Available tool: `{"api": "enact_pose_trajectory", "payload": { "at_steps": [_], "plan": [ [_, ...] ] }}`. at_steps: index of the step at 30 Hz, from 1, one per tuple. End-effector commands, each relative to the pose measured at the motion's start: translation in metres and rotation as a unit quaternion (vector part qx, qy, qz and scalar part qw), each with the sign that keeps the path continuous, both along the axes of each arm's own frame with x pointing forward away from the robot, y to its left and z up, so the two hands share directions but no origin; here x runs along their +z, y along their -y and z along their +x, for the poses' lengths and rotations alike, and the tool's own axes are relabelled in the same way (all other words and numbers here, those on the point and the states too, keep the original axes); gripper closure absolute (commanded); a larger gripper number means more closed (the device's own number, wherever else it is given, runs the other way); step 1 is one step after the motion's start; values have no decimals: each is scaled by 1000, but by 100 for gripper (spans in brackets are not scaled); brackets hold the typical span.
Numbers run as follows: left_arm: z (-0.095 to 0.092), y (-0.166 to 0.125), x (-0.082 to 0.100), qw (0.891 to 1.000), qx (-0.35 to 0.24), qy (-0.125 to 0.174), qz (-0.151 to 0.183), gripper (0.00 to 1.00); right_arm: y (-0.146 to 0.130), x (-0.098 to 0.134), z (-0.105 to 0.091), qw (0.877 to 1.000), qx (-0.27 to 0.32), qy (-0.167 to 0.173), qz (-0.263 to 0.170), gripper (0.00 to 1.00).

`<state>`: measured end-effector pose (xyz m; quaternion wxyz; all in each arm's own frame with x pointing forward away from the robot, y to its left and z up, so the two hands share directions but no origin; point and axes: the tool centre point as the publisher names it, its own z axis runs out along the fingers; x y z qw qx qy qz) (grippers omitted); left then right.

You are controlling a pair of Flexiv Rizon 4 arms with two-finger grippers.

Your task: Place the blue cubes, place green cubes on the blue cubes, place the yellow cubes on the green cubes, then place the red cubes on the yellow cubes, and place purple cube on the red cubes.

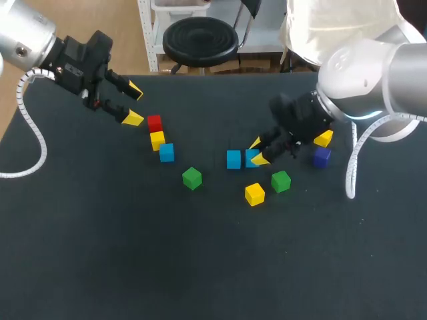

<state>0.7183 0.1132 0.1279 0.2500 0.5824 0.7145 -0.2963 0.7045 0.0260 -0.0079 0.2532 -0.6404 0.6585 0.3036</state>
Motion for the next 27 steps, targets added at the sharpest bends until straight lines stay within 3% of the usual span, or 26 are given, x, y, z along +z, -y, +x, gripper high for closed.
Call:
{"api": "enact_pose_trajectory", "payload": {
  "at_steps": [1, 27],
  "plan": [
    [-1, 0, -1, 1000, 0, 2, -1, 0, 0, 4, -3, 1000, -1, 7, 0, 100],
    [-1, 0, -1, 1000, 0, 2, -1, 0, -1, 1, -5, 1000, -2, 5, -3, 100]
  ]
}}
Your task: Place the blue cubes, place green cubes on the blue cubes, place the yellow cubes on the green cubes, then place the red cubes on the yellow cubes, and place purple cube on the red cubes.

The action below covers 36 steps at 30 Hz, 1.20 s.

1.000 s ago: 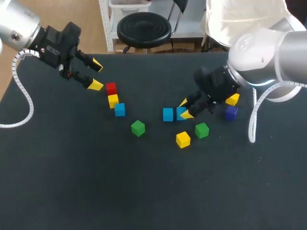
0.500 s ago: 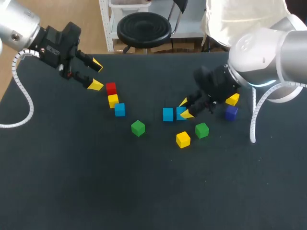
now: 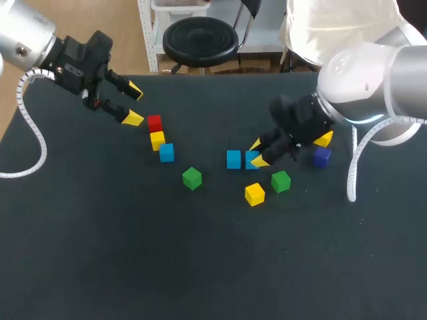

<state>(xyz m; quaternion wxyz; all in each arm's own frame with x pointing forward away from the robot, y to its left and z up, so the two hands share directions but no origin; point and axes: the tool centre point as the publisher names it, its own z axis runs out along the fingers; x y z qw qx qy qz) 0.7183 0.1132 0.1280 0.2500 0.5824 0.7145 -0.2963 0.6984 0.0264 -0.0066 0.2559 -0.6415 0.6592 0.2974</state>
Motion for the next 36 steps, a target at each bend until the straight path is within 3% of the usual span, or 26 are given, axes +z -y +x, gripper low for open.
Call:
{"api": "enact_pose_trajectory", "payload": {
  "at_steps": [1, 18, 20, 22, 26, 30, 36],
  "plan": [
    [-1, 0, -1, 1000, 0, 2, -1, 0, 0, 0, 1, 1000, 0, -1, -1, 100],
    [-1, 0, -1, 1000, 0, 2, -1, 0, 1, -1, 2, 1000, -2, -3, -3, 100],
    [-1, 0, -1, 1000, 0, 2, -1, 0, 1, -1, 2, 1000, -1, -4, -3, 96],
    [-1, 0, -1, 1000, 0, 2, -1, 0, 1, -1, 2, 1000, -2, -4, -2, 84],
    [-1, 0, -1, 1000, 0, 2, -1, 0, 1, -1, 2, 1000, -2, -5, -2, 79],
    [-1, 0, -1, 1000, 0, 2, -1, 0, 1, -1, 2, 1000, -4, -5, -1, 60],
    [-1, 0, -1, 1000, 0, 2, -1, 0, 0, -1, 1, 1000, -5, -4, -1, 62]
  ]
}}
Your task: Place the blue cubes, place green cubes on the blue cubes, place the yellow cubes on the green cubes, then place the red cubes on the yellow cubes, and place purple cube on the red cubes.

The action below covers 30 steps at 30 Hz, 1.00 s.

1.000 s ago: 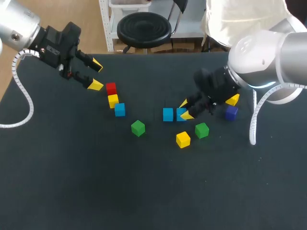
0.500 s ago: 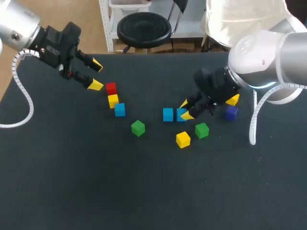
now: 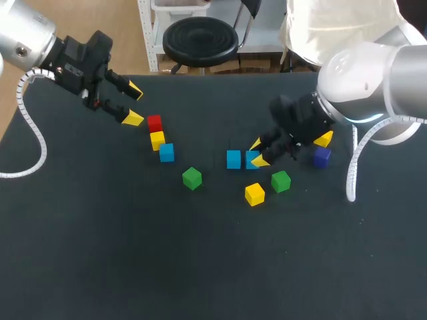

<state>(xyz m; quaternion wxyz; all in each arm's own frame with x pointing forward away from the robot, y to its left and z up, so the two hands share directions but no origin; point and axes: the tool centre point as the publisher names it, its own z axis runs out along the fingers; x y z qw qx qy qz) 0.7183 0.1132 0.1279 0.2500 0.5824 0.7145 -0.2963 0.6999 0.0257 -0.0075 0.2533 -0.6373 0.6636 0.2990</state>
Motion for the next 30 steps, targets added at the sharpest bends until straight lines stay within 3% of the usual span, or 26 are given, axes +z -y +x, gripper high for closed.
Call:
{"api": "enact_pose_trajectory", "payload": {
  "at_steps": [1, 3, 6, 7, 8, 9, 30],
  "plan": [
    [-1, 0, -1, 1000, 0, 2, -1, 0, 0, 0, 0, 1000, -1, 1, 0, 64],
    [-1, 0, -1, 1000, 0, 2, -1, 0, 0, 0, 0, 1000, -2, 2, 0, 63],
    [-1, 0, -1, 1000, 0, 2, -1, 0, 0, 1, 1, 1000, -2, 2, 0, 54],
    [-1, 0, -1, 1000, 0, 2, -1, 0, 0, 2, 1, 1000, -3, 2, 0, 37],
    [-1, 0, -1, 1000, 0, 2, -1, 0, 0, 2, 1, 1000, -3, 3, 0, 6],
    [-1, 0, -1, 1000, 0, 2, -1, 0, 1, 3, 0, 1000, -4, 4, 2, 0],
    [-1, 0, -1, 1000, 0, 2, -1, 0, 39, 36, -6, 996, -15, 32, 86, 0]
  ]
}}
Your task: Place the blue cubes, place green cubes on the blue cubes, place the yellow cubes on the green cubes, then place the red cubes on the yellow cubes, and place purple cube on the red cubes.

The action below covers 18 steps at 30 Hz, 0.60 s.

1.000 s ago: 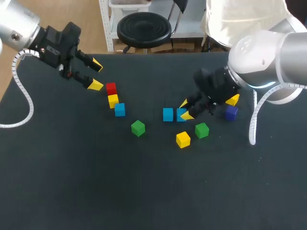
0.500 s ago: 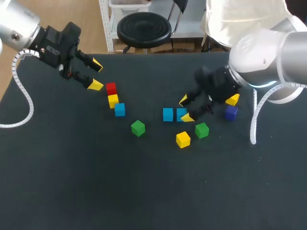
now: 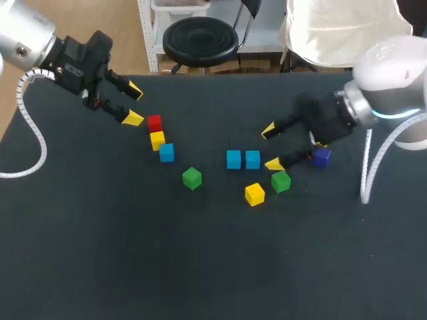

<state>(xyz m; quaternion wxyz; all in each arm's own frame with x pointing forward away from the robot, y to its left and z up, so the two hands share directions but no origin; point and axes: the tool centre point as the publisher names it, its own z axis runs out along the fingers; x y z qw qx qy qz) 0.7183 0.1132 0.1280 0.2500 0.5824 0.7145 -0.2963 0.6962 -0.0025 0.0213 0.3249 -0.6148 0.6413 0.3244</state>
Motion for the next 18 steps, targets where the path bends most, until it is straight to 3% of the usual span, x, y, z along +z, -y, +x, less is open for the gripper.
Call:
{"api": "enact_pose_trajectory", "payload": {
  "at_steps": [1, 18],
  "plan": [
    [-1, 0, -1, 1000, 0, 2, -1, 0, 12, 9, -3, 1000, -1, 2, 7, 0],
    [-1, 0, -1, 1000, 0, 2, -1, 0, 23, 21, -22, 1000, -13, 10, 6, 0]
  ]
}}
